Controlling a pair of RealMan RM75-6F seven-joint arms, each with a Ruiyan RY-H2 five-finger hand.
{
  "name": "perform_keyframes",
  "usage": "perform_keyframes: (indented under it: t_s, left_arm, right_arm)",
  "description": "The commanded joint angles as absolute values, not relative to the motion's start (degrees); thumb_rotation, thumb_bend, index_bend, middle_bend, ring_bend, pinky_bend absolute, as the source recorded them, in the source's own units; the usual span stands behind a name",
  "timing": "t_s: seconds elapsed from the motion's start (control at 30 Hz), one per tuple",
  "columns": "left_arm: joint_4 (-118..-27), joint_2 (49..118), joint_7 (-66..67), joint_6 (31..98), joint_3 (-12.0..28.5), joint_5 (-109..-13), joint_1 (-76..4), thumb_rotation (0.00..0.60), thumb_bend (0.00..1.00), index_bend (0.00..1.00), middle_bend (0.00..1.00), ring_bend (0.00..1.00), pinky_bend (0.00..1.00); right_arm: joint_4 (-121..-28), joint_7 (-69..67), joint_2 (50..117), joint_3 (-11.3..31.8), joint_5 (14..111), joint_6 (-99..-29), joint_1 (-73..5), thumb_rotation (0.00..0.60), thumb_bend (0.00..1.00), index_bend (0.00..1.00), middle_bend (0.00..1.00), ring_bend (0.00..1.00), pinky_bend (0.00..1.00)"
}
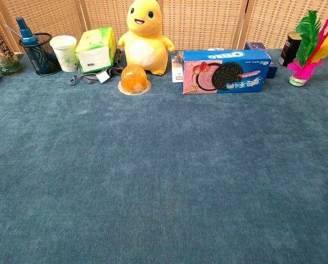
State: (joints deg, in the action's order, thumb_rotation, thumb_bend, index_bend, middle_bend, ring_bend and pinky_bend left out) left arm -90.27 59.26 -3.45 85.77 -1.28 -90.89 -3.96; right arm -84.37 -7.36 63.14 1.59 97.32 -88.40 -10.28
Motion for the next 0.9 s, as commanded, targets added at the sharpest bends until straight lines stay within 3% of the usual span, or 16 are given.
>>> perform_keyframes:
  t_s: [0.03, 0.1, 0.17, 0.2, 0.37, 0.9]
  left_arm:
    - [-90.3, 59.2, -3.8, 85.7, -1.1, -90.5, -4.0, 0.0, 0.02, 0.0, 0.0, 0.05, 0.0]
    - [-90.3, 59.1, -4.1, 85.8, -1.0, -90.3, -3.9, 0.0, 0.02, 0.0, 0.0, 0.05, 0.0]
    - [-90.3, 59.0, -4.3, 85.7, -0.9, -90.0, -3.9, 0.0, 0.02, 0.0, 0.0, 0.05, 0.0]
    - [-90.3, 59.0, -4.4, 85.6, -0.8, -89.8, -3.9, 0.0, 0.02, 0.0, 0.0, 0.05, 0.0]
    - [-90.2, 58.9, -4.6, 85.4, -0.6, -89.4, -4.0, 0.0, 0.02, 0.0, 0.0, 0.05, 0.0]
    - [-90.0, 59.5, -2.5, 86.5, 0.2, -88.4, -3.5, 0.0, 0.02, 0.0, 0.0, 0.05, 0.0]
  right_arm:
    - [-83.5, -12.3, 64.6, 2.1, 102.8, -84.1, -16.4, 0.153, 0.12, 0.06, 0.0, 0.66, 0.75]
    - [-81.7, -13.1, 66.5, 2.6, 104.5, -83.2, -18.7, 0.467, 0.3, 0.08, 0.0, 0.8, 0.92]
    - [-81.1, -13.0, 68.4, 2.6, 105.5, -80.1, -21.5, 0.588, 0.47, 0.09, 0.0, 0.84, 0.96]
    - [-81.3, -12.9, 69.3, 2.5, 105.8, -78.4, -22.9, 0.6, 0.56, 0.09, 0.0, 0.85, 0.97]
    - [-82.8, -11.4, 71.6, 1.9, 107.7, -73.3, -27.2, 0.6, 0.7, 0.09, 0.0, 0.86, 0.98]
    - [-89.2, -7.0, 76.4, 0.5, 112.1, -63.3, -38.5, 0.6, 0.74, 0.06, 0.0, 0.87, 0.99]
